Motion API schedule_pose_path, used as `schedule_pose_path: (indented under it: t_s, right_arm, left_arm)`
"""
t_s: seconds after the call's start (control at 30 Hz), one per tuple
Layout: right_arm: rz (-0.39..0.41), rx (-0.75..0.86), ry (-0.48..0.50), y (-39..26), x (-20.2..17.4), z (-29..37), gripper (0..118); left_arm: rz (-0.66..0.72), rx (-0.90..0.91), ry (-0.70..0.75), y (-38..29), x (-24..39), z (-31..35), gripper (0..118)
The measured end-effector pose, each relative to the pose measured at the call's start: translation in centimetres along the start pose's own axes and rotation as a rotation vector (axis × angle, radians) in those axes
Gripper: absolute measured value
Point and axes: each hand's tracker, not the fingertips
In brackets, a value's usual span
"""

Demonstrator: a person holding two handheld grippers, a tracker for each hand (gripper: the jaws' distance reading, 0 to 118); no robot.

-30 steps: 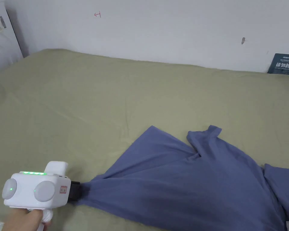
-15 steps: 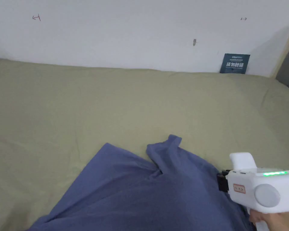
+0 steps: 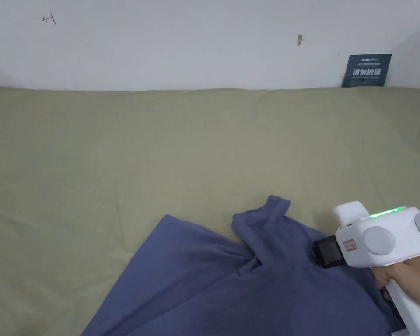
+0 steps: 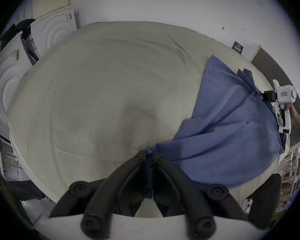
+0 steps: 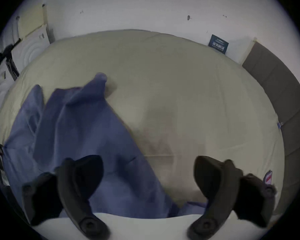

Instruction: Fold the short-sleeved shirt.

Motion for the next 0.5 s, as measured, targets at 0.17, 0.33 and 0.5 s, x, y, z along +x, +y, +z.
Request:
schedule_pose_path:
  t_s: [0.17,0.33,0.5]
  right_arm:
    - [-0.062,0.096,0.031,0.1,-0.8,2.5,0]
    - [-0.041,0.209,0.036,-0.9,-0.7,10.1,0]
    - [-0.042,0.38,0.008,-1.4,0.8,21.4,0]
  left_arm:
    - [-0.002,-0.004,0.003,0.3,0.1,0.2,8]
    - [0.013,0.008,0.004,0.7,-0.5,1.6,8]
    - [0.036,0.17,-0.05,3.4,0.1,7.4,8]
